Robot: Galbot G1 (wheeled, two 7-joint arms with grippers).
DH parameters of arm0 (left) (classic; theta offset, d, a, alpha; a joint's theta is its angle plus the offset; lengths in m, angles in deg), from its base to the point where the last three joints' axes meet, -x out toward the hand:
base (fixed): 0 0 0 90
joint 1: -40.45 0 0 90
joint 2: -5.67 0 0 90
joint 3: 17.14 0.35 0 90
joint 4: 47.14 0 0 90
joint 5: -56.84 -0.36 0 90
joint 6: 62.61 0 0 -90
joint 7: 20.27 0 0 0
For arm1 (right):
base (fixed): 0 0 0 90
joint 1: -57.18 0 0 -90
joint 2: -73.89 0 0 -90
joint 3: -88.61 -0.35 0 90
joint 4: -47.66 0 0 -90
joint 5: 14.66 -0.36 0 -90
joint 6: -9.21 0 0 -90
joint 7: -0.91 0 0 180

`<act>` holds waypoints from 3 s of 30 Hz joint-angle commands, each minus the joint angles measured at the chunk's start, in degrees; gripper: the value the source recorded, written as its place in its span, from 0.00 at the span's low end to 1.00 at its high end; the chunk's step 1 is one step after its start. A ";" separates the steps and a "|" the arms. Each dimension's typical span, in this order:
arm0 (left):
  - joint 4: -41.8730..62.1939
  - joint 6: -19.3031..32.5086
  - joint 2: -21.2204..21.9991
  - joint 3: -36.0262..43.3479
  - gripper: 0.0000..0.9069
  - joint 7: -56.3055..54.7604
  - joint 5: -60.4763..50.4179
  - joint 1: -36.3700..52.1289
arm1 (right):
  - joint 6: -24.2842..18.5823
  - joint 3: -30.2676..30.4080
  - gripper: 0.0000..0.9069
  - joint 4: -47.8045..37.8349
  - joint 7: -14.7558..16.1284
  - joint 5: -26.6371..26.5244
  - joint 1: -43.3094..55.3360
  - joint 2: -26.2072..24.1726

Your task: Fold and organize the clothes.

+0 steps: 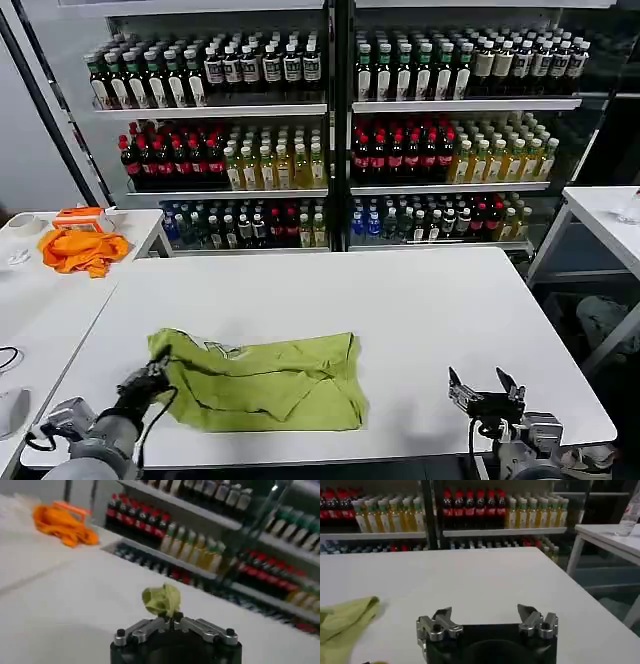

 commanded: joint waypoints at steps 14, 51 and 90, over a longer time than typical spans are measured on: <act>6.67 0.69 12.89 29.45 0.02 0.56 5.95 11.61 | -0.44 0.12 1.00 -1.78 0.23 -1.44 1.12 -3.79; 6.82 1.97 8.56 12.78 1.00 3.28 -18.18 1.08 | -0.15 4.50 1.00 -4.46 -0.14 -0.92 5.97 -2.26; 15.18 1.48 12.80 15.58 0.30 7.85 8.28 7.19 | -0.01 2.74 1.00 -2.53 -0.57 -0.34 3.21 -1.46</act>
